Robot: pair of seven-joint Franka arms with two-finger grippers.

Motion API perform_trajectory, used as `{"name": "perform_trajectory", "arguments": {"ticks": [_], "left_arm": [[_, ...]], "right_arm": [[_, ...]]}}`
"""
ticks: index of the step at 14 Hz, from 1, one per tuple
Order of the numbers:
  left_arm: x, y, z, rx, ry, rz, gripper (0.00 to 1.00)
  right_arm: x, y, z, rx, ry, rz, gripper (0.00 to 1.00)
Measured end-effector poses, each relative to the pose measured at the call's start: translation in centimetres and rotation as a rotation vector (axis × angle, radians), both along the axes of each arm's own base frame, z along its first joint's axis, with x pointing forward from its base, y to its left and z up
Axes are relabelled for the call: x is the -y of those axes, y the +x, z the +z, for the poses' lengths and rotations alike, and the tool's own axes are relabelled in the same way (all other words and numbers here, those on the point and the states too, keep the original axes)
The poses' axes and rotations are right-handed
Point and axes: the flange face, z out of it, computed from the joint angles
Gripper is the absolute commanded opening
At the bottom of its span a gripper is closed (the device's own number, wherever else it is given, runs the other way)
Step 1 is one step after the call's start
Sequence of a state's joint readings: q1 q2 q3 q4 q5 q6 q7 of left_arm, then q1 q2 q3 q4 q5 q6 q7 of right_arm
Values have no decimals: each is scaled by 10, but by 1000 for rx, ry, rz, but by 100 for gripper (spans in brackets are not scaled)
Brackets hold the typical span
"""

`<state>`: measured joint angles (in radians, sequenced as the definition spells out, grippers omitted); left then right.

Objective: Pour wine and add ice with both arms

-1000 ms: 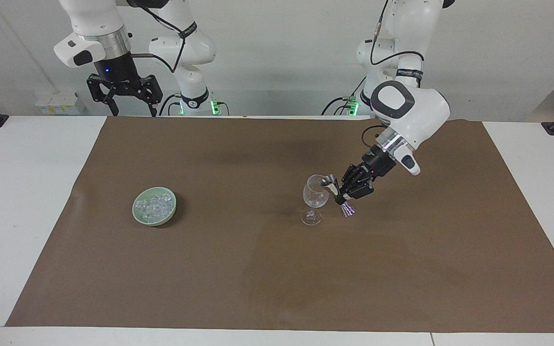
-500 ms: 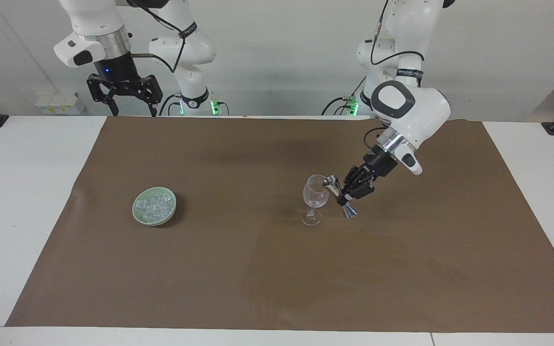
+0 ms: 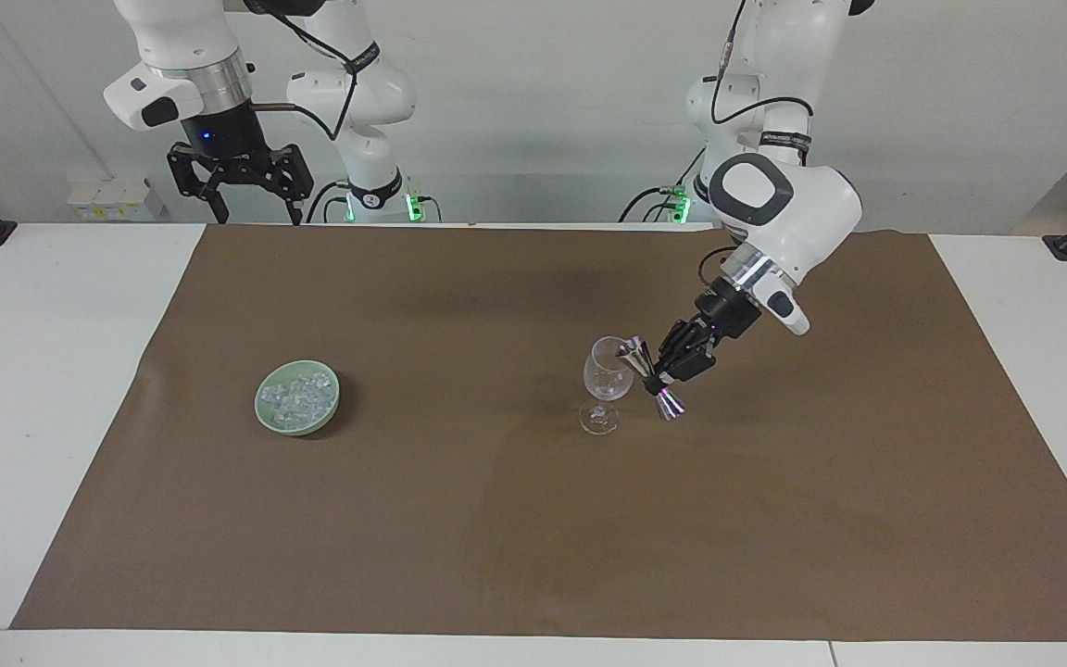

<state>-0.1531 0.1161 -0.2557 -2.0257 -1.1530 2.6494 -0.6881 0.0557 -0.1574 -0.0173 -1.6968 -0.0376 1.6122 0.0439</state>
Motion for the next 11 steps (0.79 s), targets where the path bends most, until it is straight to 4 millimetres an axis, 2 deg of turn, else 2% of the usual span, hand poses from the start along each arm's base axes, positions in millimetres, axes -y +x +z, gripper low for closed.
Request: {"name": "perform_trajectory", "arguments": {"ticks": [11], "left_arm": [[5, -5, 2, 117, 78, -69, 0]], "right_arm": [[0, 0, 0, 0, 0, 0, 100]]}}
